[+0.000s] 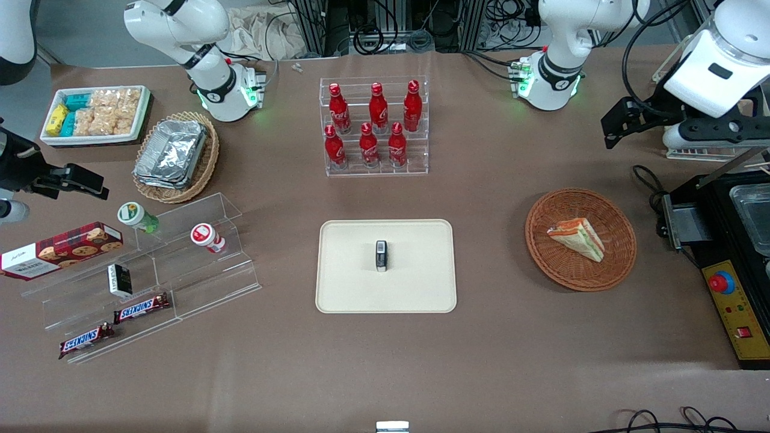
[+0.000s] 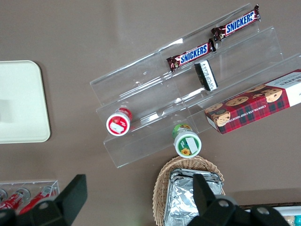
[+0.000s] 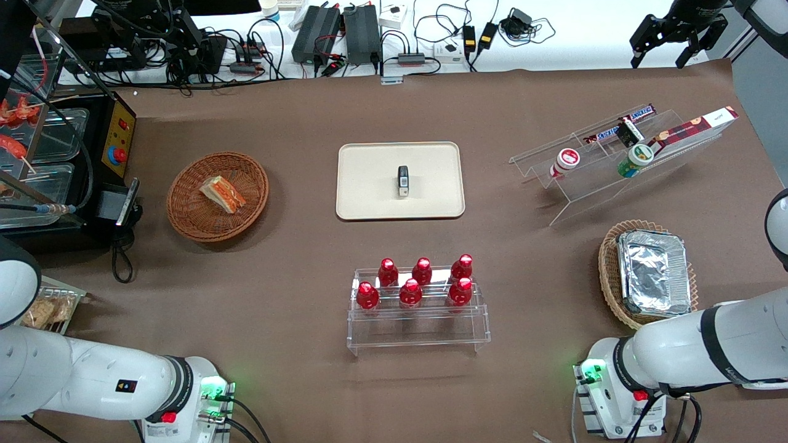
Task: Place sandwich from basket to tray
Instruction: 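Move the left gripper toward the sandwich in the wicker basket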
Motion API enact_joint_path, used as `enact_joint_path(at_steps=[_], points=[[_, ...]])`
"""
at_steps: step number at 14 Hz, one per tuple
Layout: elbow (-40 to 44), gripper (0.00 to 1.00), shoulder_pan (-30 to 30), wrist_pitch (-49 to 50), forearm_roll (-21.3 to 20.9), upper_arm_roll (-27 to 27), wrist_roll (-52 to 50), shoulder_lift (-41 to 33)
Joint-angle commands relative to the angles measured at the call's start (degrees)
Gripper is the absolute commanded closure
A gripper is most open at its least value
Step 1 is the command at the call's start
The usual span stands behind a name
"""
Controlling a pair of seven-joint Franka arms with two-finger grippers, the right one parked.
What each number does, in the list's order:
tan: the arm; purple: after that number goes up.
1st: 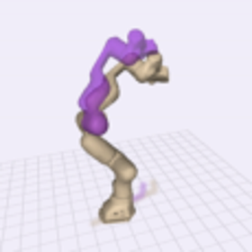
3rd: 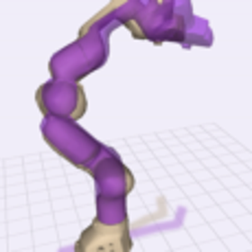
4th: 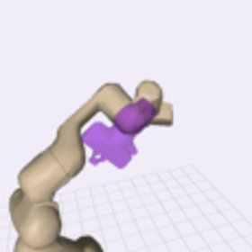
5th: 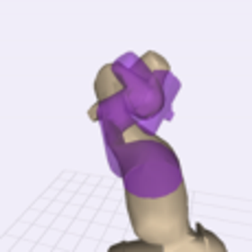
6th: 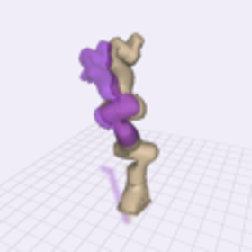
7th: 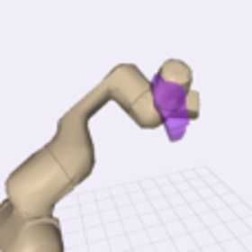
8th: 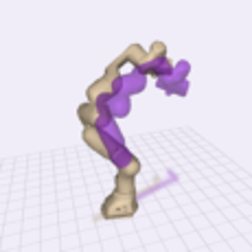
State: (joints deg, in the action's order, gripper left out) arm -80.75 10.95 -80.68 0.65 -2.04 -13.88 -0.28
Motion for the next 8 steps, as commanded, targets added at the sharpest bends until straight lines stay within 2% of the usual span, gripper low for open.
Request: enact_joint_path(at_steps=[1, 5, 8], points=[[1.65, 0.00, -0.14, 3.84, -0.83, 0.02, 0.17, 0.46], [1.65, 0.00, 0.03, 3.86, -1.70, 1.51, -0.26, 0.72], [-0.11, 0.00, -0.05, 3.60, -1.88, 4.75, -6.40, 0.72]])
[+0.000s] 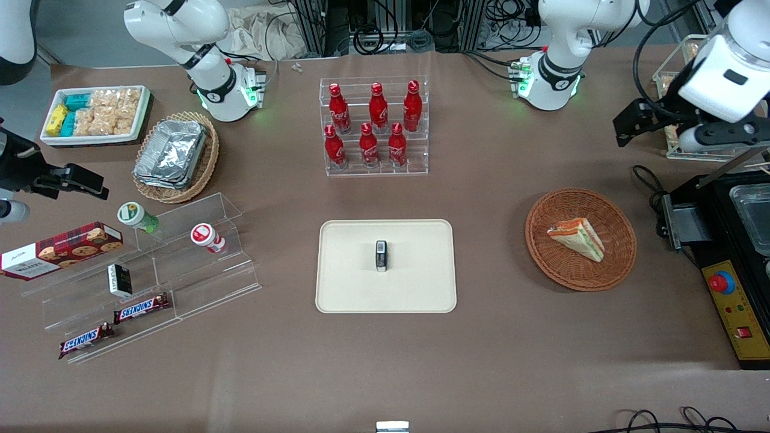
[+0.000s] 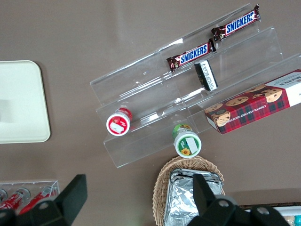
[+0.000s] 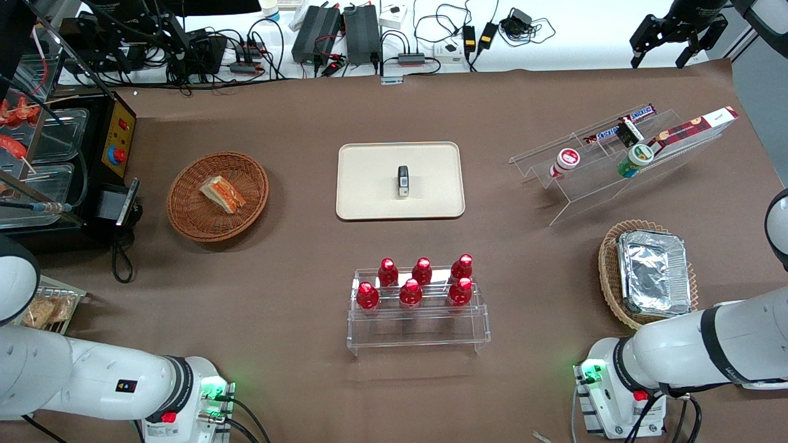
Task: Place sandwich from basket to tray
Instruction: 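Move the left gripper toward the sandwich in the wicker basket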
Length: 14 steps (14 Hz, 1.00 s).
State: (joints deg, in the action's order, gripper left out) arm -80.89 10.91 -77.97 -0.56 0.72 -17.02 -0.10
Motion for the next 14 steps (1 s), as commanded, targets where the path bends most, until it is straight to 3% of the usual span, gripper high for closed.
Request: enact_joint_path(at_steps=[1, 7, 10, 14], points=[[-1.19, 0.00, -0.02, 0.54, -0.59, 3.57, -6.06, 0.54], [-21.19, 0.00, -0.19, -14.47, 0.47, 6.05, -20.92, -1.39], [-32.80, 0.00, -5.17, -29.82, 2.30, 3.96, -28.67, -0.78], [-43.19, 0.00, -5.20, -46.71, 3.46, 3.24, -31.04, 3.60]])
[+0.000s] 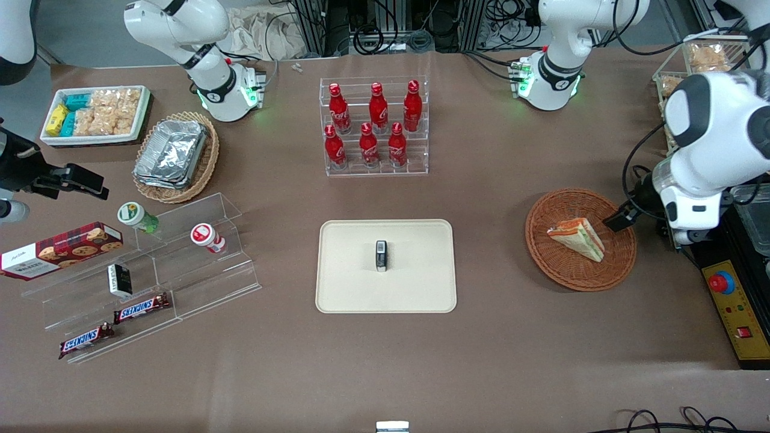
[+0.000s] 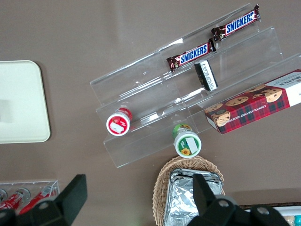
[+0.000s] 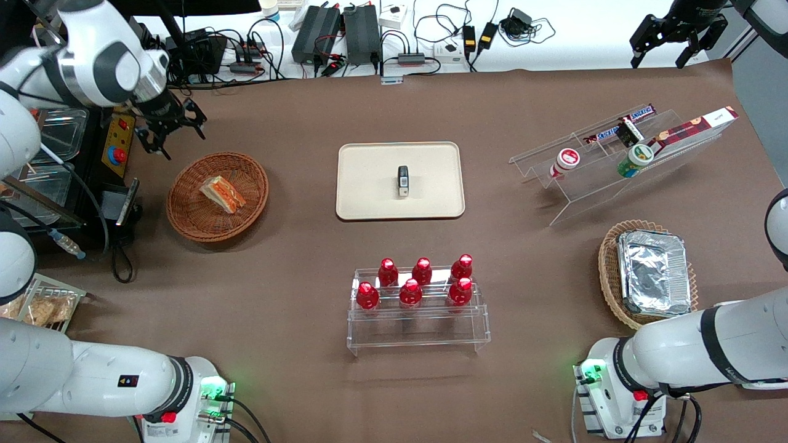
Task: Place sandwich from basket to tray
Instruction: 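Lower the open left gripper around the sandwich in the basket, then close the left gripper on the sandwich and lift it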
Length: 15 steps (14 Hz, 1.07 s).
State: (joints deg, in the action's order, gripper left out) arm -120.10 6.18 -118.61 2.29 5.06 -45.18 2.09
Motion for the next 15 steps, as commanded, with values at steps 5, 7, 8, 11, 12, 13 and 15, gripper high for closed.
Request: enact_joint_path(at_steps=[5, 7, 8, 11, 12, 13, 15], points=[[-4.79, 0.00, -0.20, -17.60, 1.49, -1.37, -8.52, 12.39], [-4.96, 0.00, 0.15, -22.60, 3.15, -1.37, -8.52, 16.69], [-5.49, 0.00, 0.93, -24.54, 3.24, -1.37, -8.52, 17.93], [-5.49, 0.74, 1.11, -25.18, 3.24, -1.37, -8.61, 18.83], [-5.49, 1.00, 1.11, -25.18, 3.24, -1.37, -8.35, 18.82], [-5.41, 1.00, 1.11, -25.18, 3.16, -1.37, -8.17, 18.82], [-5.41, 1.00, 1.11, -24.30, 3.07, -1.37, -7.64, 17.78]])
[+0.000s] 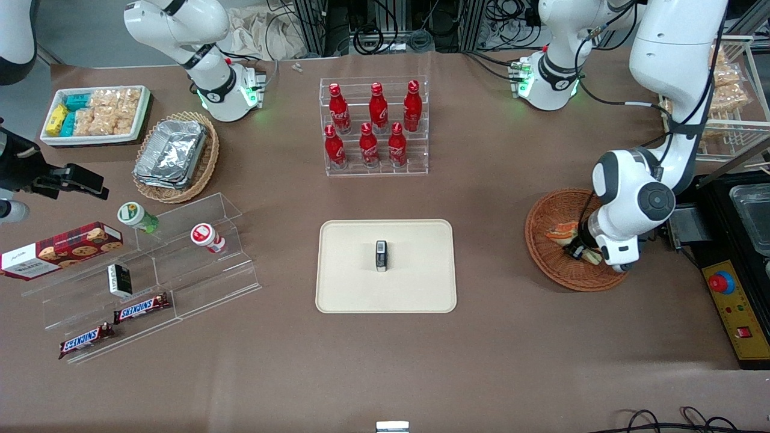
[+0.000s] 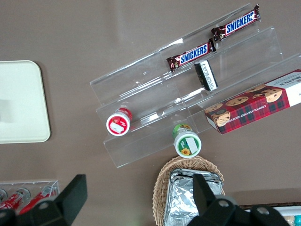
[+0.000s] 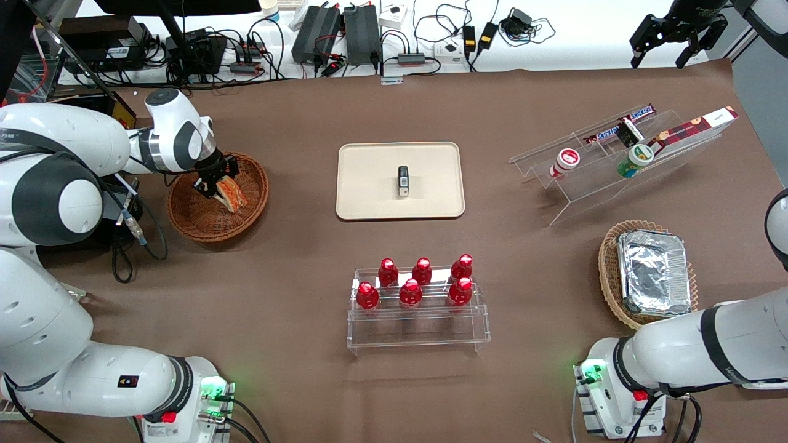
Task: Place sandwich from basket to tray
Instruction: 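Close the left gripper on the sandwich and lift it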
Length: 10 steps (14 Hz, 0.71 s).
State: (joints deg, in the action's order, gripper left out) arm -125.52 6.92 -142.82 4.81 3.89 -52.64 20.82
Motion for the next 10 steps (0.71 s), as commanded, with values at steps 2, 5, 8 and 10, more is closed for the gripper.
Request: enact_joint_path(at_steps=[2, 5, 8, 10], points=[[0.27, 1.00, 0.38, 3.48, 0.02, -0.20, -0.27, -4.45], [3.95, 1.00, 0.38, 17.26, -1.12, -0.46, 4.71, -12.01], [10.19, 1.00, 0.38, 28.45, -1.12, -5.01, 12.81, -16.16], [13.53, 1.00, 0.38, 29.26, -1.38, -10.80, 13.70, -16.17]])
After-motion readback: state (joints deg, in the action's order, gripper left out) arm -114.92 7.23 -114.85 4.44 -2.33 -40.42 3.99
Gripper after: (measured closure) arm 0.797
